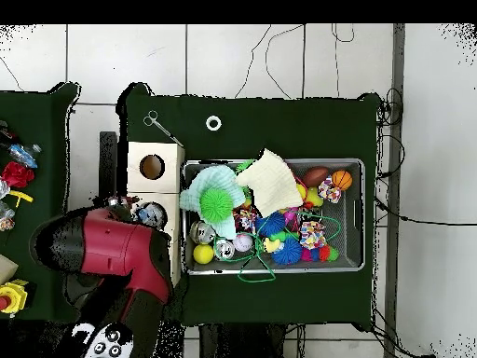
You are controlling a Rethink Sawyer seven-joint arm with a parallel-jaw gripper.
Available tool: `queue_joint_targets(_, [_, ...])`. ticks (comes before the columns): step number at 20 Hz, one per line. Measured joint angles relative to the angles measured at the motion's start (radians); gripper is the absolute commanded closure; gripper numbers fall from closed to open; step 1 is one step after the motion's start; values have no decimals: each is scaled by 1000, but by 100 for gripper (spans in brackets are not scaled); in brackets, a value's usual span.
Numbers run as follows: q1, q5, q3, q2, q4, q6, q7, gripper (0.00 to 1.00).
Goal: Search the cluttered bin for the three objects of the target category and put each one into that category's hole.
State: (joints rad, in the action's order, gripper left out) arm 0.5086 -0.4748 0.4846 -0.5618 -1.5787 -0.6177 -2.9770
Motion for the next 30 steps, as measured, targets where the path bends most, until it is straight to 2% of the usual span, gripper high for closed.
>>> queue_joint_targets(9, [-75, 27, -38, -57, 0, -87, 0, 0])
queue_joint_targets(17, [-100, 30, -57, -87, 0, -95, 0, 0])
queue_joint_targets(26, [-100, 33, -66, -80, 3, -95, 0, 0])
queue_joint_targets(30, [-102, 59, -69, -60, 3, -94, 0, 0])
